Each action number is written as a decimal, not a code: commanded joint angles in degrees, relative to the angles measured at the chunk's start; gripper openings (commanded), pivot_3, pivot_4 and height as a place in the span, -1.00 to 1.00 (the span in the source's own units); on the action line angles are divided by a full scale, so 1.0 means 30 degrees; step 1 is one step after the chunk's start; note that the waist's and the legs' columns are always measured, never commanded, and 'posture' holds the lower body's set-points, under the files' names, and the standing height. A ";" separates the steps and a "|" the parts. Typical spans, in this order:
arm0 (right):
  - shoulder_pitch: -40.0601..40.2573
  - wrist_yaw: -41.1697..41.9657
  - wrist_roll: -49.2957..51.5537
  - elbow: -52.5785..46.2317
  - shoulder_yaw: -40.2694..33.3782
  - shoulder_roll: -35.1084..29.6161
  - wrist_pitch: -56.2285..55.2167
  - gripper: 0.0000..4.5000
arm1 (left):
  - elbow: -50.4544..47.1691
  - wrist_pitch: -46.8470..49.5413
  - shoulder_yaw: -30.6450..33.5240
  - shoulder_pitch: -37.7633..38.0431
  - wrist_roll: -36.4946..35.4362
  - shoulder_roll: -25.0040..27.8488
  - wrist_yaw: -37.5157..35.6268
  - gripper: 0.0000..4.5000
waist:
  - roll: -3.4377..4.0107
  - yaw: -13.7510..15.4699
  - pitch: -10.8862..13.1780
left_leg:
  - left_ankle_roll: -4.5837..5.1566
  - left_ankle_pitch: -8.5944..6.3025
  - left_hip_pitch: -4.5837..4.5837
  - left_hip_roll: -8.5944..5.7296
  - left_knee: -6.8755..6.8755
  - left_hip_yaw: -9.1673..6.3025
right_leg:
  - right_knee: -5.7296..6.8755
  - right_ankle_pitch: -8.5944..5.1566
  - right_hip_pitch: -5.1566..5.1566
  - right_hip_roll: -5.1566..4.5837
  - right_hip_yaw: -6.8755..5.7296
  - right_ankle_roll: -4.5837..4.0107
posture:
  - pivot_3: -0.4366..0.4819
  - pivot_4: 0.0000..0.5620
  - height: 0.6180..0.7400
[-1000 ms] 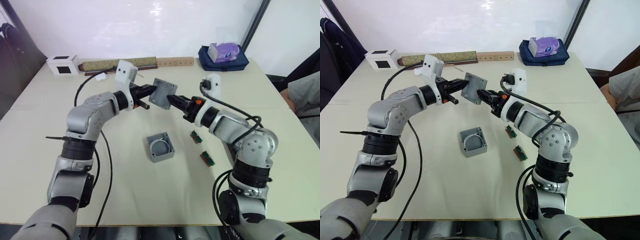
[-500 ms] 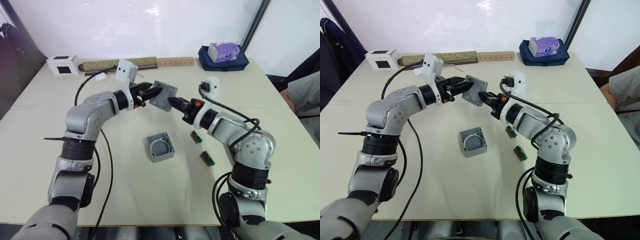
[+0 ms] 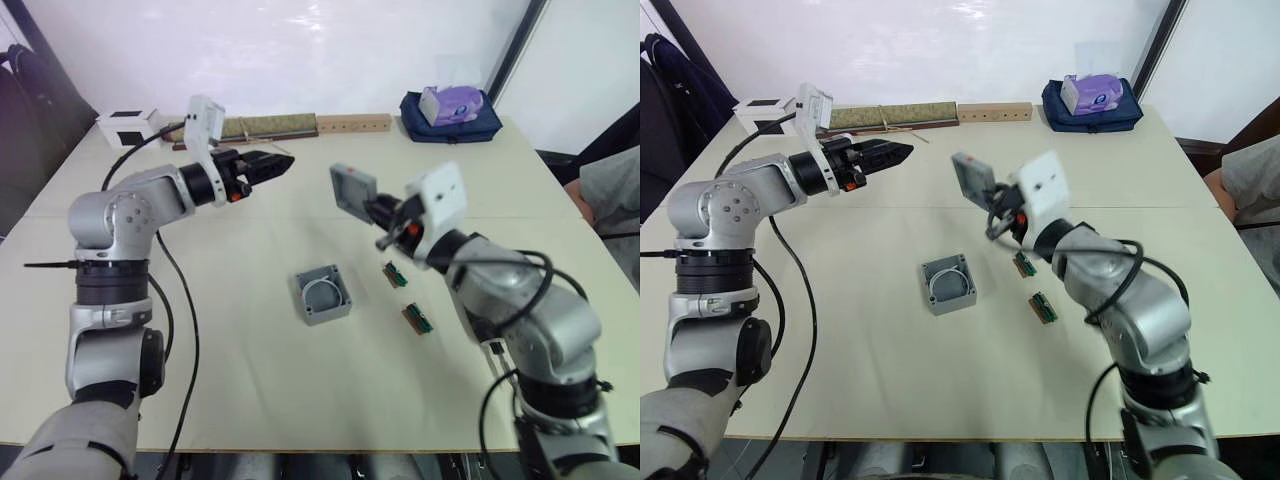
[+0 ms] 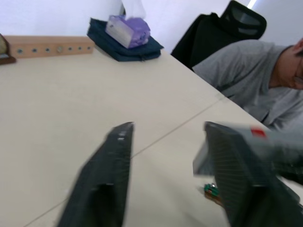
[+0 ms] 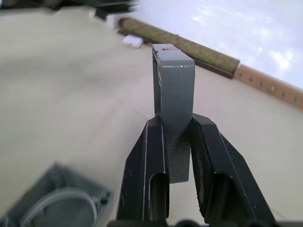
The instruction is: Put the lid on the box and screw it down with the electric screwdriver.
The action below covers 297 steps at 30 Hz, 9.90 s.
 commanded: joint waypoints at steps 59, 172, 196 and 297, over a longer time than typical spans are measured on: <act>0.6185 0.9822 -2.4947 0.0696 0.4404 0.3161 -1.2383 0.51 | 0.0246 -1.1961 -1.1020 0.3571 1.1130 0.0942 -1.0329 -1.00 | -0.0020 0.0105 -0.0038 | 0.0005 -0.0003 0.0275 0.0003 0.0028 0.0008 | -0.0033 -0.0008 0.0337 0.0020 -0.0042 -0.0010 | -0.05 -0.47 1.00; 0.4454 0.7497 -1.3432 0.7624 0.0667 0.2328 -1.3554 -0.96 | -0.3179 -0.8390 -0.8461 0.4590 0.8904 0.3594 -1.1069 -1.00 | -0.0054 0.0076 -0.0066 | 0.0047 -0.0029 0.0436 0.0048 -0.0039 0.0005 | -0.0061 -0.0033 0.0461 0.0038 -0.0013 -0.0038 | -0.05 -0.47 1.00; 0.5469 0.8490 -1.2953 0.5960 0.1090 0.2572 -1.3995 -0.96 | -0.4620 -0.7636 -0.8775 0.5091 0.8512 0.3410 -1.1285 -1.00 | -0.0052 0.0050 -0.0065 | 0.0046 -0.0029 0.0436 0.0049 -0.0039 0.0003 | -0.0059 -0.0032 0.0460 0.0036 -0.0011 -0.0037 | -0.05 -0.47 1.00; 0.6439 0.8836 -1.2561 0.4377 0.0875 0.2231 -1.2566 -0.96 | -0.7843 -0.4537 -0.7504 0.7741 0.5205 0.4143 -0.9116 -1.00 | -0.0060 0.0075 -0.0058 | 0.0052 -0.0032 0.0446 0.0060 -0.0040 0.0004 | -0.0061 -0.0035 0.0466 0.0039 -0.0007 -0.0044 | -0.05 -0.47 1.00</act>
